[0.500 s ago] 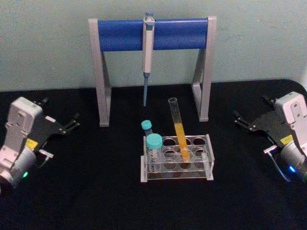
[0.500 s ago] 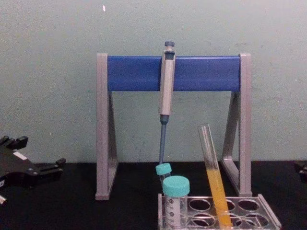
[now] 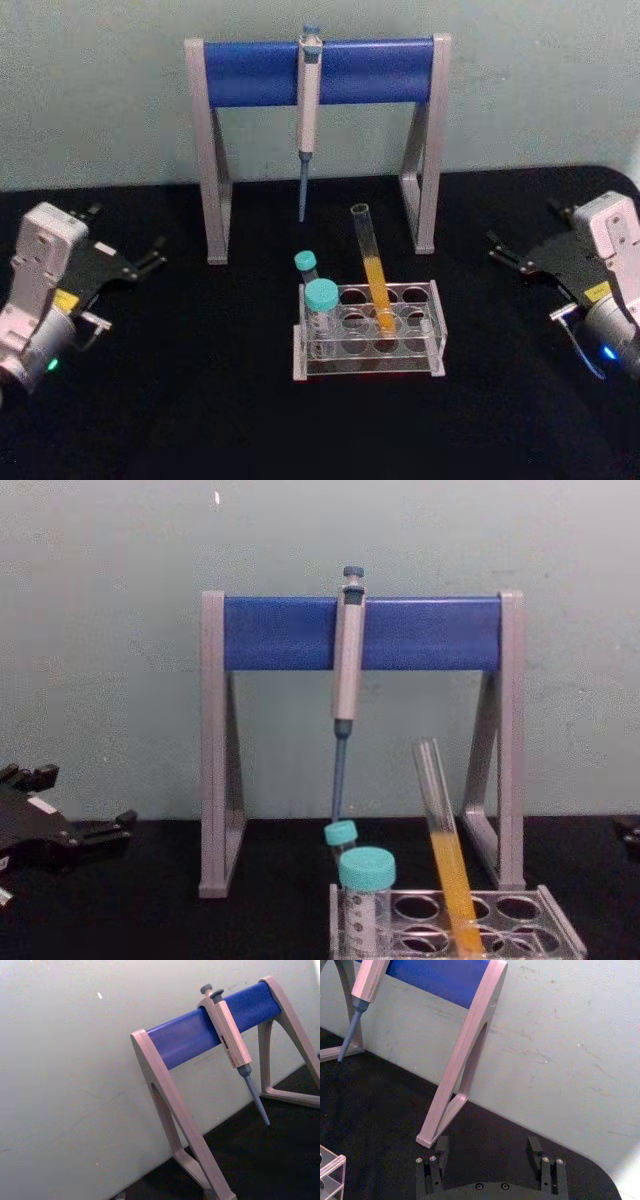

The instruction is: Pick up the test tube from the test tube rack, shake it, then place it back into the test tube rack.

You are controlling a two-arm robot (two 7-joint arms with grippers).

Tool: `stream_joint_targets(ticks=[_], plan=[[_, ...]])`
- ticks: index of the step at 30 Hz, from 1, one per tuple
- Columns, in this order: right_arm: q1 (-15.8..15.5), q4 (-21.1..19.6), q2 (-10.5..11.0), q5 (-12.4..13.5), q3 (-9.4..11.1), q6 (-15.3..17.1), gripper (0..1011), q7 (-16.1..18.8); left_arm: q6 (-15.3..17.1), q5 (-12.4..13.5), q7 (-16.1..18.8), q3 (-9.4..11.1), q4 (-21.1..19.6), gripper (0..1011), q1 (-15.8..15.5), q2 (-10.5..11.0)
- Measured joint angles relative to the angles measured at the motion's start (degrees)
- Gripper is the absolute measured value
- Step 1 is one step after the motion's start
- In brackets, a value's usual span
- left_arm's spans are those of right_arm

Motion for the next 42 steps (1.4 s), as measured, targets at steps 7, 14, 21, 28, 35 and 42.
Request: stream_joint_targets(ticks=[7,14,21,28,35,42], plan=[[0.0,0.0,0.0,0.0,0.0,0.0,1000,0.0,0.0,0.0,0.0,0.0,0.0,1001,0.0,0.0],[0.0,0.0,0.0,0.0,0.0,0.0,1000,0.0,0.0,0.0,0.0,0.0,0.0,1001,0.0,0.0],[0.0,0.0,0.0,0.0,0.0,0.0,1000,0.0,0.0,0.0,0.0,0.0,0.0,1001,0.0,0.0],[0.0,0.0,0.0,0.0,0.0,0.0,1000,0.0,0.0,0.0,0.0,0.0,0.0,1001,0.0,0.0],[0.0,0.0,0.0,0.0,0.0,0.0,1000,0.0,0.0,0.0,0.0,0.0,0.0,1001,0.0,0.0],[0.0,0.0,0.0,0.0,0.0,0.0,1000,0.0,0.0,0.0,0.0,0.0,0.0,1001,0.0,0.0]])
